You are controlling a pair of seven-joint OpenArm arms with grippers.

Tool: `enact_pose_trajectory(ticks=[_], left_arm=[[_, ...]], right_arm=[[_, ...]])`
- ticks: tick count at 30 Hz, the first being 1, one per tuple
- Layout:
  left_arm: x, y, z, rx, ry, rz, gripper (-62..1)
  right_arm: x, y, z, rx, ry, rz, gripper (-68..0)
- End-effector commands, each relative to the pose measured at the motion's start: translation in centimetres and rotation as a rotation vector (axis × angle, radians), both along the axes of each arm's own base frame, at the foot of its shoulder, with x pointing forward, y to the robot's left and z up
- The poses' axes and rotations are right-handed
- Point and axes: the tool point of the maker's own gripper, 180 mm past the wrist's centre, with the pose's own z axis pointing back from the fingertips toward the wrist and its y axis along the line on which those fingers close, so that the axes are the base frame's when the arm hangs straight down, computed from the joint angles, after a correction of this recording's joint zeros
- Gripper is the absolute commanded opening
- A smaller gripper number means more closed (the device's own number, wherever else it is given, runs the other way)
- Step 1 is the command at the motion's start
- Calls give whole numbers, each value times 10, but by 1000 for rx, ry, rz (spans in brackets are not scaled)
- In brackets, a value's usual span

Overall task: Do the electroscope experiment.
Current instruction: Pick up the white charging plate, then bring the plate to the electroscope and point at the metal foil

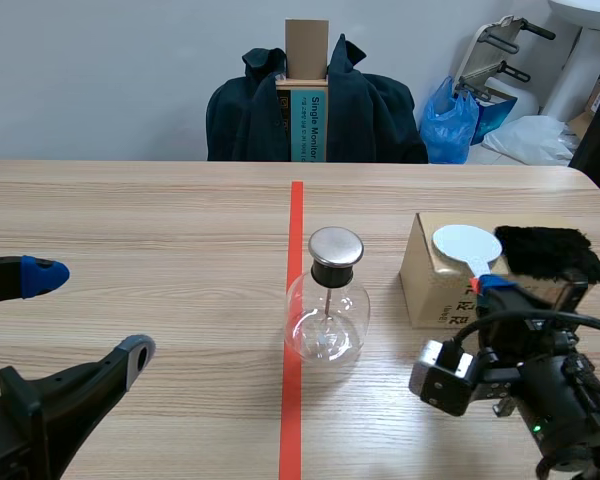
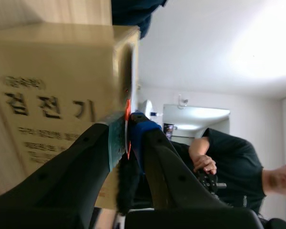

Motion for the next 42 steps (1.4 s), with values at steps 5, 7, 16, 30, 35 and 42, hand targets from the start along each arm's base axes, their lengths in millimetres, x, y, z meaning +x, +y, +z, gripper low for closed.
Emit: enact_pose_trajectory(ticks=[5, 7, 16, 30, 35, 42], left_arm=[[1, -3, 6, -21, -16, -7, 14], [1, -3, 6, -21, -16, -7, 14], [0, -3, 5, -20, -15, -8, 14], [0, -3, 5, -19, -15, -8, 14], [0, -3, 2, 5, -12, -14, 14], [-10, -1, -25, 53, 59, -36, -596]], right_arm=[[26, -26, 96, 0, -273, 62, -667], [32, -32, 124, -31, -341, 81, -667], [42, -42, 191, -135, -448, 241, -667], [34, -39, 233, 54, -581, 217, -667], [26, -22, 235, 106, -617, 241, -667], [19, -8, 240, 123, -674, 192, -667]])
